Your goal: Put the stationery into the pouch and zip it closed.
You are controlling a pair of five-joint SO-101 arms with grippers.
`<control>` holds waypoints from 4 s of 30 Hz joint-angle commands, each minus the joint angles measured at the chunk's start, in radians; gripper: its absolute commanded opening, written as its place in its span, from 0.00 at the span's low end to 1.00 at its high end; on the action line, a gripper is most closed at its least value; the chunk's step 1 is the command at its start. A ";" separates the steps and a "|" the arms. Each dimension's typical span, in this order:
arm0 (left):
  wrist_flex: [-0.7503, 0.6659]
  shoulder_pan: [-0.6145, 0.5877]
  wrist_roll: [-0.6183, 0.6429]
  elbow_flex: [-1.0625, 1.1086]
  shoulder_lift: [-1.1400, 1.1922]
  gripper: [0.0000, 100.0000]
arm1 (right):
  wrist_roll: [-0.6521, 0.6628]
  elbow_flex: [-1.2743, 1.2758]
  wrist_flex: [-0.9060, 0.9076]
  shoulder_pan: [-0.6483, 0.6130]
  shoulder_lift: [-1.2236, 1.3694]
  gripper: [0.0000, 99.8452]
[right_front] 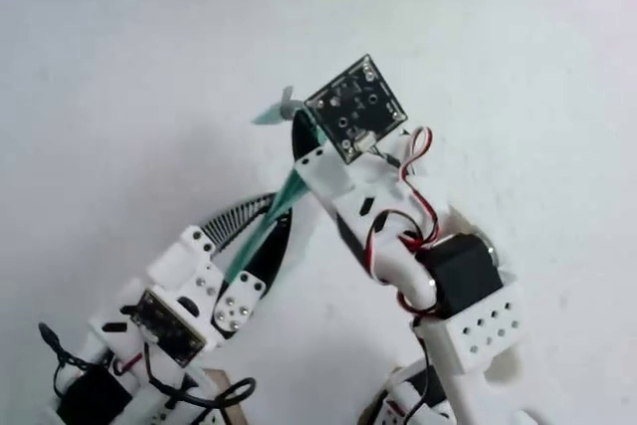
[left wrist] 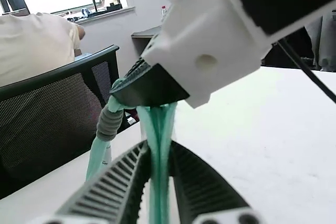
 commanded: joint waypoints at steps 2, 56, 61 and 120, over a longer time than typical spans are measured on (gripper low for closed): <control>0.089 0.015 -0.011 -0.038 0.010 0.02 | 0.005 0.009 -0.074 0.104 0.050 0.02; -0.040 -0.093 -0.060 0.086 0.010 0.02 | -0.278 0.284 -0.269 0.634 0.044 0.02; -0.114 -0.105 -0.063 0.094 0.015 0.02 | -0.296 0.601 -0.538 0.631 0.002 0.02; -0.043 -0.022 0.034 -0.715 1.429 0.29 | -0.304 0.792 -0.812 0.760 0.005 0.12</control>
